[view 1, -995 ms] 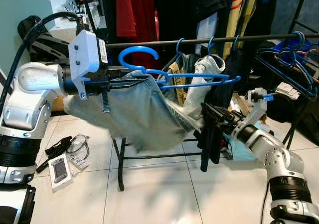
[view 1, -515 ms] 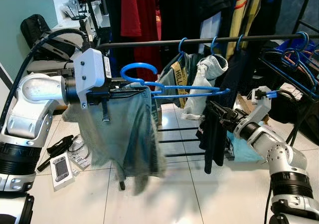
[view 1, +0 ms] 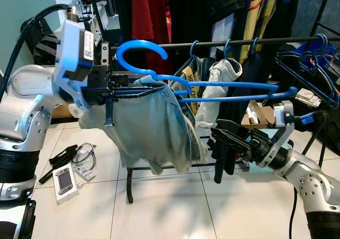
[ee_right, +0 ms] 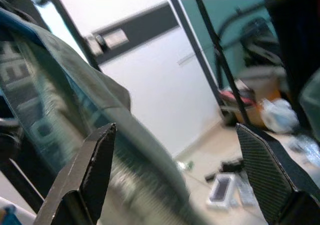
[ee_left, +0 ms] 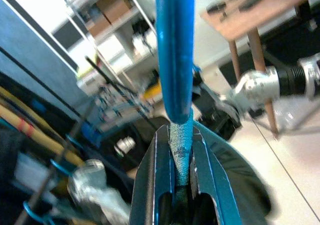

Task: Hang hanger

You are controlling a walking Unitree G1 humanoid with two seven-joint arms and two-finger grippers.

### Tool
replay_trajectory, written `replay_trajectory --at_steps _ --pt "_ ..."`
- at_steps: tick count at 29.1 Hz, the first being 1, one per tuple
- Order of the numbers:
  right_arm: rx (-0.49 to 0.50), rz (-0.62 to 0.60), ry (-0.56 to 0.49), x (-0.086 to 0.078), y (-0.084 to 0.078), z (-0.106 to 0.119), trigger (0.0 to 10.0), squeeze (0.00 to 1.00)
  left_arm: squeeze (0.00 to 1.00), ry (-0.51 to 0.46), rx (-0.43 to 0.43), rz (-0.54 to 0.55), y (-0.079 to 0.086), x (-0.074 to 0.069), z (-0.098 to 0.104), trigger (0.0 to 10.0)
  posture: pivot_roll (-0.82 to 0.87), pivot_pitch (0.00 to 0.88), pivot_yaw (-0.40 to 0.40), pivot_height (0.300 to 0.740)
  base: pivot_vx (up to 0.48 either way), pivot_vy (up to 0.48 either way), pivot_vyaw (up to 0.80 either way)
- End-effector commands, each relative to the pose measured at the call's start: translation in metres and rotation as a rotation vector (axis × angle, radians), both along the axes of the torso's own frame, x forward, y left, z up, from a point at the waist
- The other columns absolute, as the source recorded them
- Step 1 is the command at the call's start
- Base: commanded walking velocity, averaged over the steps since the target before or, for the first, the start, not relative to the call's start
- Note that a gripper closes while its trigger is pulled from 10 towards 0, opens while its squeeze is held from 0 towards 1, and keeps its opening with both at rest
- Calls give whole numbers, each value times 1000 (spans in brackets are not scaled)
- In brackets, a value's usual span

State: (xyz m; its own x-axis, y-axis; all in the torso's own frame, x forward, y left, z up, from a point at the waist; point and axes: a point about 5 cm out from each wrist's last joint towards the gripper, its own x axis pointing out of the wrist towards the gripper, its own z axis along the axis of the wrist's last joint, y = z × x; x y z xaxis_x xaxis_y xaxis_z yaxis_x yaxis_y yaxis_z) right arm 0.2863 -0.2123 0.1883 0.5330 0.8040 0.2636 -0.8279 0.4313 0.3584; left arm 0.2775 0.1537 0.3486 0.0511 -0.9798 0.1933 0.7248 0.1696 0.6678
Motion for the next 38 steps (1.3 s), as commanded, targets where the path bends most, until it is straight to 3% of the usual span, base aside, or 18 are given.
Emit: replay_trajectory --at_steps 1,7,12,27,28,30,31,32,33,38 --pt "50 33 -30 -3 3 7 10000 0 0 -36 -63 -6 6 -1 11 10000 -59 0 65 740 0 0 0" --pt "94 72 -20 -11 9 1 10000 0 0 -62 -175 -28 12 -1 33 10000 -60 0 70 740 0 0 0" --pt "157 173 -13 -25 19 -1 10000 0 0 -81 -255 -109 13 -7 51 10000 -61 0 76 740 0 0 0" --pt "176 275 12 -28 41 -3 10000 0 0 -104 -302 -171 12 -8 65 10000 -65 0 81 740 0 0 0" --pt "191 287 4 -29 43 -1 7294 0 0 -104 -312 -172 11 -7 67 10000 -65 0 81 740 0 0 0" --pt "194 289 3 -30 43 -1 7294 0 0 -103 -314 -172 11 -7 67 10000 -65 0 81 740 0 0 0" --pt "195 291 3 -30 43 -1 4275 0 0 -102 -315 -174 11 -7 68 10000 -66 0 81 740 0 0 0" --pt "196 292 4 -31 43 -1 4275 0 0 -101 -315 -175 11 -7 68 10000 -66 0 81 740 0 0 0" --pt "199 301 2 -31 43 0 0 0 0 -101 -318 -176 10 -7 68 10000 -66 0 80 740 0 0 0" --pt "203 332 5 -33 48 1 0 0 0 -100 -326 -181 9 -6 69 10000 -66 0 78 740 0 0 0"
